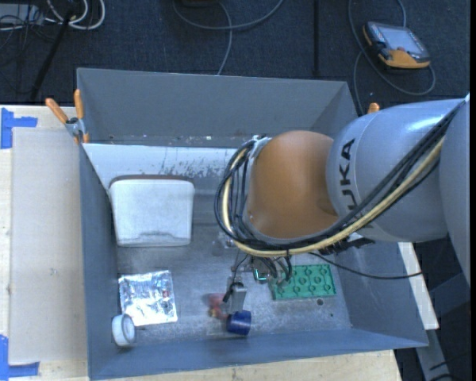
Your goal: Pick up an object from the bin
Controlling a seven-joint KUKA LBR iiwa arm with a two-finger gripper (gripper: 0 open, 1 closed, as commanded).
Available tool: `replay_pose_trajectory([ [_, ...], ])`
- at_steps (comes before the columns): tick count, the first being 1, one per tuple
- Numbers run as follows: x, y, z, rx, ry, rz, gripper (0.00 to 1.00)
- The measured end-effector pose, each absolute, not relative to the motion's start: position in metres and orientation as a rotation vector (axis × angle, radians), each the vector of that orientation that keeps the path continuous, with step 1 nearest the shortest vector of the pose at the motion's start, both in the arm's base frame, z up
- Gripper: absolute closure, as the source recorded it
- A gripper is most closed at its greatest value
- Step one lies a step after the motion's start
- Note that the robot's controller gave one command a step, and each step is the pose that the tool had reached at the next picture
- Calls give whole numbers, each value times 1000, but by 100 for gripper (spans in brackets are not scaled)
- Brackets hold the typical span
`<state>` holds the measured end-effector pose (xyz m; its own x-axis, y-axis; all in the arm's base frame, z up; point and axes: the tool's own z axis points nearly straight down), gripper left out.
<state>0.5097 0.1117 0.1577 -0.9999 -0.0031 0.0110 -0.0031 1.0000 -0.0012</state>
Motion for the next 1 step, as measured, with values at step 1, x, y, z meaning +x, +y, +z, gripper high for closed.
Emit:
replay_pose_trajectory([
  [1,483,88,67,69,-3138,1,0],
])
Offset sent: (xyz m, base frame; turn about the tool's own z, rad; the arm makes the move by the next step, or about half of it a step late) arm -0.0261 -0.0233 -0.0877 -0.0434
